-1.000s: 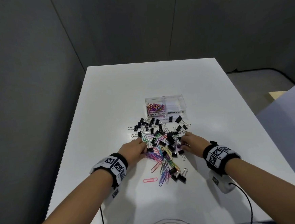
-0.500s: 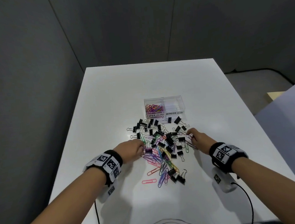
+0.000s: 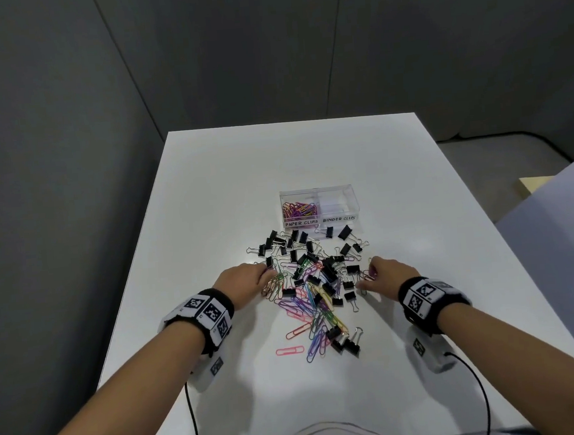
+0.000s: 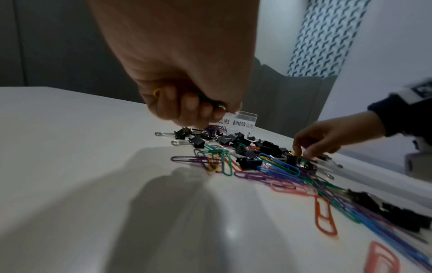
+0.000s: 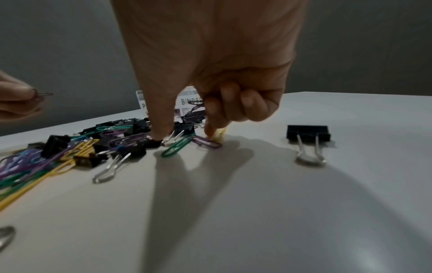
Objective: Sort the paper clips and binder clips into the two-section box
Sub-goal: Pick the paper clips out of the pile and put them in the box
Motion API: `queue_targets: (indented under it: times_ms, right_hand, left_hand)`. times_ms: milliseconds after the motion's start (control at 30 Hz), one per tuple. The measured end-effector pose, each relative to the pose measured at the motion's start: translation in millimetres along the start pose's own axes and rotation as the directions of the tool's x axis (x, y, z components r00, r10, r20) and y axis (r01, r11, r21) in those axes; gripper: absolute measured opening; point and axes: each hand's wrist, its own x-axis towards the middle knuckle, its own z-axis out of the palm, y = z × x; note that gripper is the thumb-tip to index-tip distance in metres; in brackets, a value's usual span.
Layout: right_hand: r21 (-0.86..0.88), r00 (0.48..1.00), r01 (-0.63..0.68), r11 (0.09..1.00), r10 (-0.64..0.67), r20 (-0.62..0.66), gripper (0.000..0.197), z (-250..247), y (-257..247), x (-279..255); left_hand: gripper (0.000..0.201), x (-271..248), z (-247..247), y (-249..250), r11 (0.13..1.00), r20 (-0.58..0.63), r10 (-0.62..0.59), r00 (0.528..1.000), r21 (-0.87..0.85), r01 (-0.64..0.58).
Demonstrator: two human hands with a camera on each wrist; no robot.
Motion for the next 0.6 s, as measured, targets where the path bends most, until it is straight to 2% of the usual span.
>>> queue_targets:
  times_ms: [133,200,333,433,600]
  right_hand:
    - [0.018,1.0,-0.026,1.0,0.026,0.017,0.03,3,-10,4]
    - [0.038,0.999,-0.032,0.999,0.03,0.045,0.025,3,-14,5]
    - [0.038,0.998,-0.03,0.999,0.028,0.064,0.017,4,-19,9]
    - [0.032,0.997,-0.035,0.999,0.032,0.067,0.015,5,-20,9]
    - [0.011,0.997,-0.002,1.0,0.001,0.077,0.011,5,-22,8]
  left_hand:
    - [0.023,4,1,-6,0.994,0.031,-0.018,0.999,-0.106,0.022]
    - [0.027,6,3,-7,0.99,0.037,-0.053,0.998,-0.132,0.058]
    - [0.027,8,6,-6,0.987,0.055,-0.123,0.991,-0.099,0.128]
    - [0.035,8,10,-7,0.988,0.124,-0.136,0.983,-0.057,0.144]
    - [0.023,9,14,-13,0.992,0.125,-0.126,0.984,0.013,0.125]
